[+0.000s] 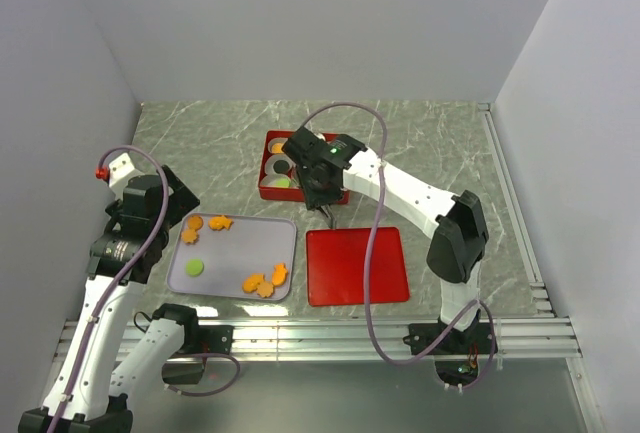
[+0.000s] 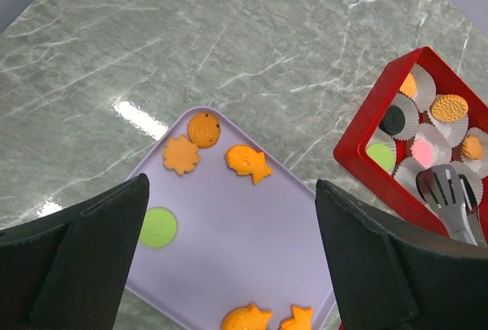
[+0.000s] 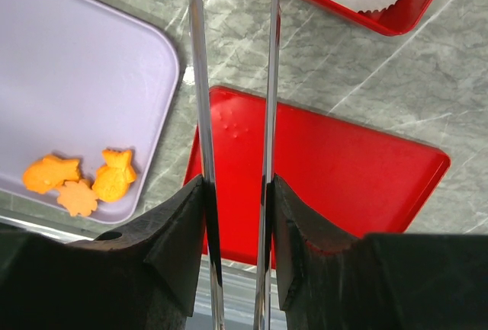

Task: Pack the cookies

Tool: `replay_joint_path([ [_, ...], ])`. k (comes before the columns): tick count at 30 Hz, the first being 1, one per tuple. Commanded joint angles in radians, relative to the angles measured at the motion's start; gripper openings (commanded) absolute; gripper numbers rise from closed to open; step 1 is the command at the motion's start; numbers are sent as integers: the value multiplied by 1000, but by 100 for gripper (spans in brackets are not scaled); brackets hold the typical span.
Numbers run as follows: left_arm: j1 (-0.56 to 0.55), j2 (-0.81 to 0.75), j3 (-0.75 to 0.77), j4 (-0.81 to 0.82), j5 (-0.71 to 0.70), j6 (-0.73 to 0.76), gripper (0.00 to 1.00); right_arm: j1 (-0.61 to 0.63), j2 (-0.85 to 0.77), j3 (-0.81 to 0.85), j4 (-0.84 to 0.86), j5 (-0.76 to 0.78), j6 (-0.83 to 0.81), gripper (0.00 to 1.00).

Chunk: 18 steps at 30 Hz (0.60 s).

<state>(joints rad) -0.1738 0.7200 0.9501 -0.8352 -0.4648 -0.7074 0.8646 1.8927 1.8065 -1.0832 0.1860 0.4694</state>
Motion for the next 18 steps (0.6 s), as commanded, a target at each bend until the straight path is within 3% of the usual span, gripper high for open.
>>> replay_joint_path([
  [1, -1, 2, 1, 28, 18, 22, 96, -13, 11, 44, 29, 15, -12, 44],
  [18, -1, 1, 3, 25, 17, 22, 97, -15, 55, 137, -12, 38, -8, 51],
])
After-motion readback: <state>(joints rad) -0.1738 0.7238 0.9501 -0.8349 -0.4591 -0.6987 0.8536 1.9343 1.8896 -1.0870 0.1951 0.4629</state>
